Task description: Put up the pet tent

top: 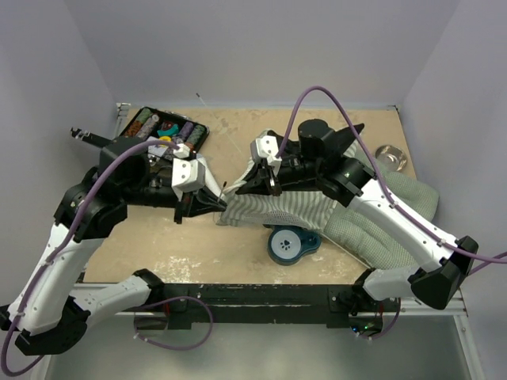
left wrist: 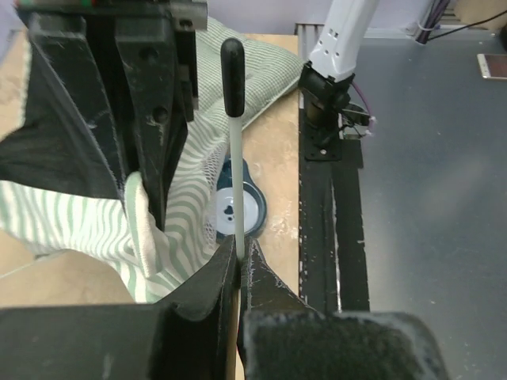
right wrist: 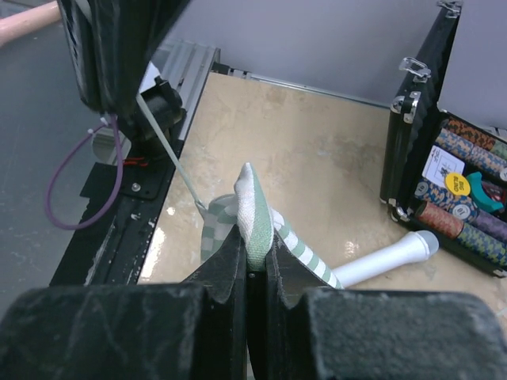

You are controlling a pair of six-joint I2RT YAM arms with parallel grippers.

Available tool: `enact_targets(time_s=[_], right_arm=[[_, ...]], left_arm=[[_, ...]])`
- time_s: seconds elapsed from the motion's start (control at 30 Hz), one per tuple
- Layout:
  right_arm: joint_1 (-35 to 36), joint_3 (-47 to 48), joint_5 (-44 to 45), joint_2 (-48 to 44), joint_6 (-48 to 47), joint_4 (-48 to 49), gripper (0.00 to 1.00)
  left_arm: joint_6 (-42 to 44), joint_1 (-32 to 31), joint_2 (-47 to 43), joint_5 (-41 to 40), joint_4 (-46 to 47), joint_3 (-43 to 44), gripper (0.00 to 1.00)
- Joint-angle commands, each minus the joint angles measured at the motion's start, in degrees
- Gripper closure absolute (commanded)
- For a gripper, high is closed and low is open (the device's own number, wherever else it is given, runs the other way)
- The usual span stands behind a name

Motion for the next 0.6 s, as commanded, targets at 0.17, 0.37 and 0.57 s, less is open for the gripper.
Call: enact_targets(time_s=[0.17, 0.37, 0.57], right_arm=[[0.79, 6.68, -7.55, -4.28, 1.52, 8.54, 1.00], [0.79, 4.21, -8.17, -8.15, 6.88, 13.99, 1.00], [0.53, 3.25, -6.94, -11.58, 11.00, 18.65, 1.00]], left_arm=[[-2.64, 1.51, 2.88, 3.78, -7.36, -11.67, 1.00], [-2.38, 3.44, 5.43, 7.83, -6.74, -12.64, 1.00], [-0.90, 8.45, 8.41, 15.91, -8.75, -15.88, 1.00]])
